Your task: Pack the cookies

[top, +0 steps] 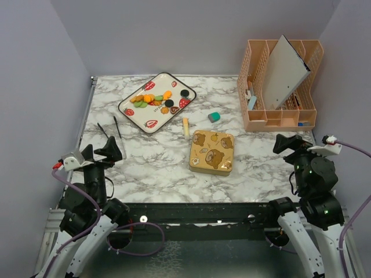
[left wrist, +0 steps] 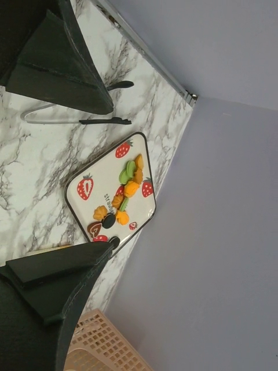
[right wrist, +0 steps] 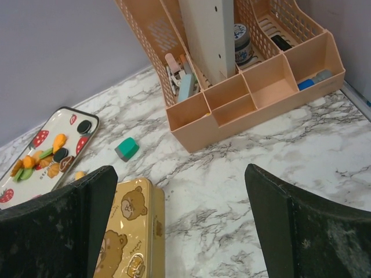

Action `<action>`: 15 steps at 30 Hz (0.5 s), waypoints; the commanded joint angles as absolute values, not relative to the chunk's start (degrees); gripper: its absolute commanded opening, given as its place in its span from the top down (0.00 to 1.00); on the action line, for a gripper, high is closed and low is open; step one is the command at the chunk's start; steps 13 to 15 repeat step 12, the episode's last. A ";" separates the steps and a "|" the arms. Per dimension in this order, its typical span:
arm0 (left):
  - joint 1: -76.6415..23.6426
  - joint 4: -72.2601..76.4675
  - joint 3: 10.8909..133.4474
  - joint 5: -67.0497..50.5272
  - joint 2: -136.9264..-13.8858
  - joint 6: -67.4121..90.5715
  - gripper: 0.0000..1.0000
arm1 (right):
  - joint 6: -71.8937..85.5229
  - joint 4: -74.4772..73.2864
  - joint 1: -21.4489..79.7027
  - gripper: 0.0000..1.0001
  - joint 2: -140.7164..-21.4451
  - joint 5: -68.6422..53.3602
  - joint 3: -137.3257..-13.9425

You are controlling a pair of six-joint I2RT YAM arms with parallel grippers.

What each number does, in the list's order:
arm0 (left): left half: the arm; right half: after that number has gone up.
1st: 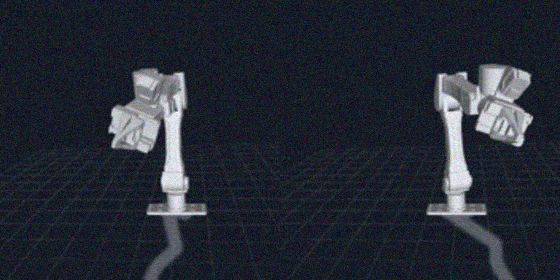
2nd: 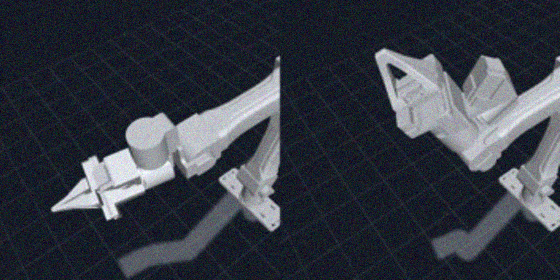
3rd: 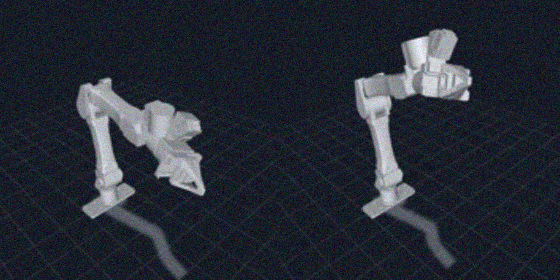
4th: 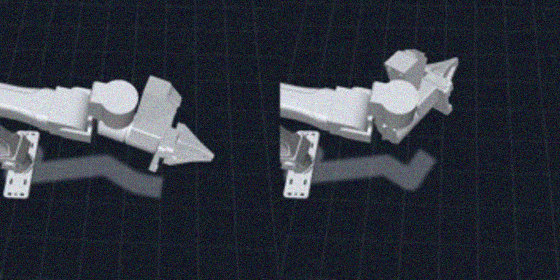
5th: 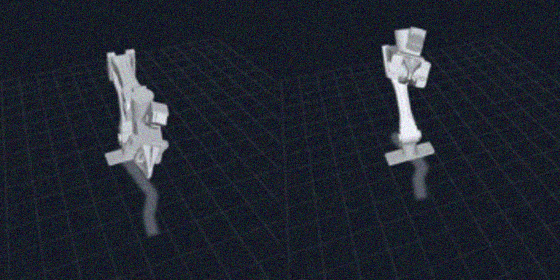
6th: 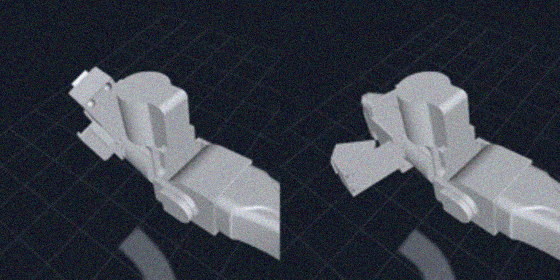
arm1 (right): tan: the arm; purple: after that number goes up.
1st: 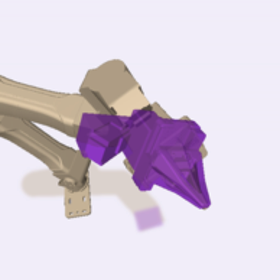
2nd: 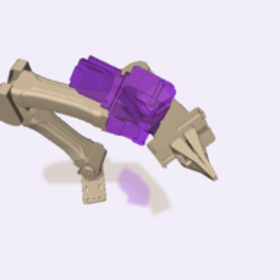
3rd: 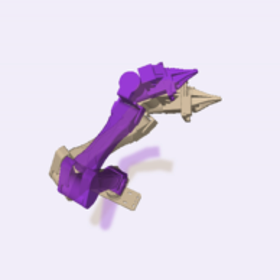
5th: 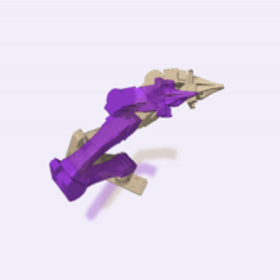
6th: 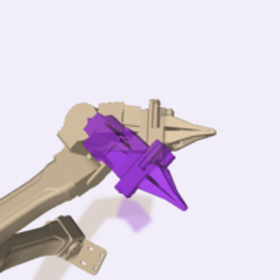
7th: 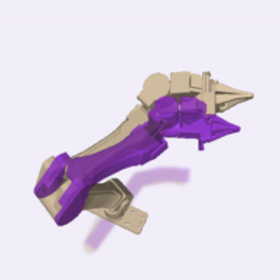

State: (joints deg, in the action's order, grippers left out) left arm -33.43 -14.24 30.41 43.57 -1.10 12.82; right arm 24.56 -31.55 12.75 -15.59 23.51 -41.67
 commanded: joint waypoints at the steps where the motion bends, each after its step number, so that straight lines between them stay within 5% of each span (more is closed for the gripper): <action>1: -33.31 -13.71 31.06 44.93 -0.17 14.73 0.01 | 25.46 -33.31 12.74 0.00 -17.83 23.62 -41.74; 15: -33.30 -13.54 31.23 44.78 -0.13 14.52 0.01 | 25.71 -32.79 12.72 0.00 -15.44 24.35 -41.16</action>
